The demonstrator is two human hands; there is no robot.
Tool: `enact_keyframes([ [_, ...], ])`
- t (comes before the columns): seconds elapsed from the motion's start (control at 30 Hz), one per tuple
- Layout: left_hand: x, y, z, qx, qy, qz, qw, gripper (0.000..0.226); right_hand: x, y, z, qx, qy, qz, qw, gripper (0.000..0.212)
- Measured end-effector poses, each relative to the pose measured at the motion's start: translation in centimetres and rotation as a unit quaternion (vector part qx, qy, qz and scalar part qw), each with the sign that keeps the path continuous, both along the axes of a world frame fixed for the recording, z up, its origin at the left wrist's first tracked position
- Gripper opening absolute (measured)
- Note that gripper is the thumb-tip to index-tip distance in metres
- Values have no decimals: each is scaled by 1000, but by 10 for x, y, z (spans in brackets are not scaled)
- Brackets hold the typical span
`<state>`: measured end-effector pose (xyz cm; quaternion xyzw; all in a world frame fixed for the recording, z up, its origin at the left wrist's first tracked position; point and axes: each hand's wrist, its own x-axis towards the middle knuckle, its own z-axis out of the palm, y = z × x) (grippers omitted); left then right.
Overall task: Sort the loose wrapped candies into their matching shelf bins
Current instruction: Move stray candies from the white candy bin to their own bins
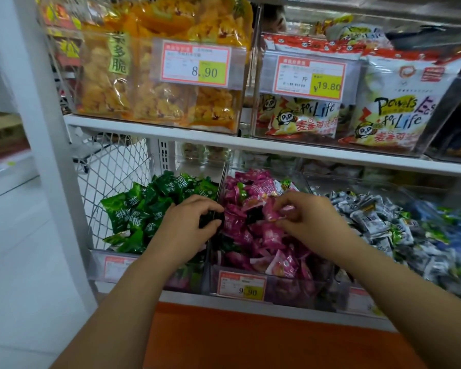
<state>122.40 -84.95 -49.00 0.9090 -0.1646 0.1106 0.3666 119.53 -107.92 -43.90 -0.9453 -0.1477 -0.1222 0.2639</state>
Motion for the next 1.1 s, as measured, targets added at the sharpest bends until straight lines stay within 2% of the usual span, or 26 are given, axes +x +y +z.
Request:
enact_keyframes([
  [0.17,-1,-1,1,5,3,2,1000,21,-6,-31,3,-107,41,-43,992,25],
  [0.27,-3,-1,2,7,6,3,1000,21,-8,-30,1,-196,52,-25,979,28],
  [0.37,-4,0,3,4,3,1,1000,22,-8,-22,8,-262,80,-1,962,22],
  [0.43,-4,0,3,3,2,1,1000,23,-8,-13,13,-259,72,22,963,17],
  [0.53,-4,0,4,4,6,2,1000,22,-5,10,15,-205,46,73,975,17],
  [0.7,-4,1,5,-6,4,9,1000,23,19,59,-14,-125,167,158,965,36],
  [0.8,-5,3,5,-24,17,-3,1000,23,36,68,-31,-123,170,144,967,34],
  [1.1,-6,4,7,-34,34,-12,999,23,54,72,-51,-154,101,78,980,27],
])
